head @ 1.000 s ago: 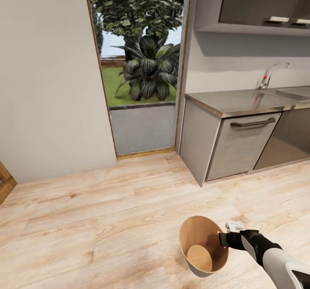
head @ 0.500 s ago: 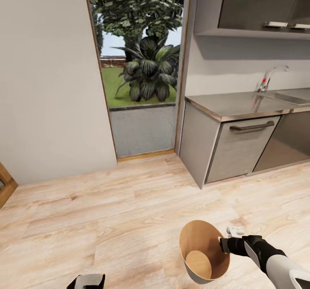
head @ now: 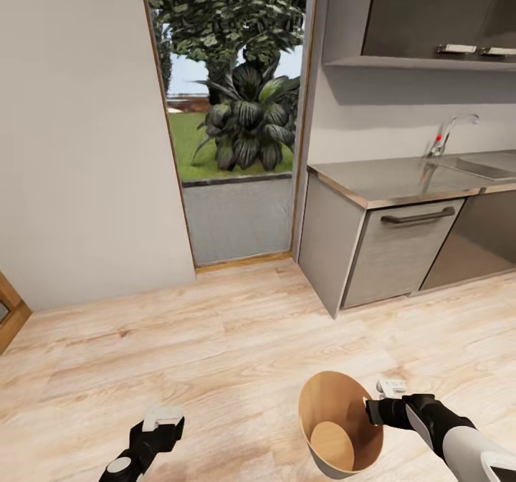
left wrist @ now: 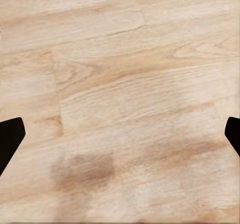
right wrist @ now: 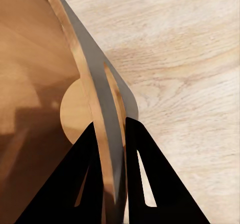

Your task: Put the three can of soda from the living room inside the tash can in the kitchen.

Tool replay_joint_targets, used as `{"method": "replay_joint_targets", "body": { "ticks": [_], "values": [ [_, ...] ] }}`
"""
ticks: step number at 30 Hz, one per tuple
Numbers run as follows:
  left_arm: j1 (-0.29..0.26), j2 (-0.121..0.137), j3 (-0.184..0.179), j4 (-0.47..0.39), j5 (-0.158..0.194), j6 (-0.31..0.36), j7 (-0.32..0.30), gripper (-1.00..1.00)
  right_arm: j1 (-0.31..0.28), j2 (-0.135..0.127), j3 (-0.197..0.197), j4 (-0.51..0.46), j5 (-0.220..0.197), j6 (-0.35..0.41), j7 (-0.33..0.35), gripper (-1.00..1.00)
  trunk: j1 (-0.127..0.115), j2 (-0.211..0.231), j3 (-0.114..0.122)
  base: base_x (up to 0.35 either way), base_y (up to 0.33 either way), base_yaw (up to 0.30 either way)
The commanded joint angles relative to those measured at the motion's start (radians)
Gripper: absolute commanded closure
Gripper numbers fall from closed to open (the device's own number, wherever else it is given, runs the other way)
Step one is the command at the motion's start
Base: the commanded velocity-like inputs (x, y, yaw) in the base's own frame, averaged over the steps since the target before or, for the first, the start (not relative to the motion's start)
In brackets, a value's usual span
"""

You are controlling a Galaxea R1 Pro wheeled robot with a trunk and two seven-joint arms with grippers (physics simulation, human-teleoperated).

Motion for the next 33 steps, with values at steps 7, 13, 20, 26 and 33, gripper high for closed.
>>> {"method": "replay_joint_targets", "body": {
  "ticks": [7, 13, 20, 26, 33],
  "values": [
    [-0.002, 0.002, -0.001, -0.015, 0.001, -0.008, -0.015, -1.0, 0.0, -0.004, -0.009, 0.0, -0.01, 0.002, 0.009, 1.0, -0.027, 0.049, 0.022, 0.0, 0.0, 0.0],
    [0.004, 0.004, -0.002, -0.124, 0.001, -0.013, -0.029, -1.0, 0.0, -0.002, -0.009, 0.0, -0.01, 0.002, 0.009, 1.0, -0.05, 0.091, 0.041, 0.0, 0.0, 0.0],
    [0.005, 0.004, 0.0, -0.149, 0.002, -0.01, -0.038, -1.0, 0.0, -0.002, -0.009, 0.0, -0.01, 0.002, 0.009, 1.0, -0.077, 0.14, 0.063, 0.0, 0.0, 0.0],
    [0.005, 0.004, -0.001, -0.149, 0.001, -0.012, -0.043, -1.0, 0.003, 0.0, -0.009, 0.0, -0.01, -0.002, 0.009, 1.0, -0.088, 0.161, 0.072, 0.0, 0.0, 0.0],
    [0.006, 0.004, -0.004, -0.149, -0.001, -0.043, -0.044, -1.0, 0.009, 0.003, -0.009, -0.001, -0.012, -0.061, 0.009, 1.0, -0.088, 0.161, 0.072, 0.0, 0.0, 0.0]
  ]
}}
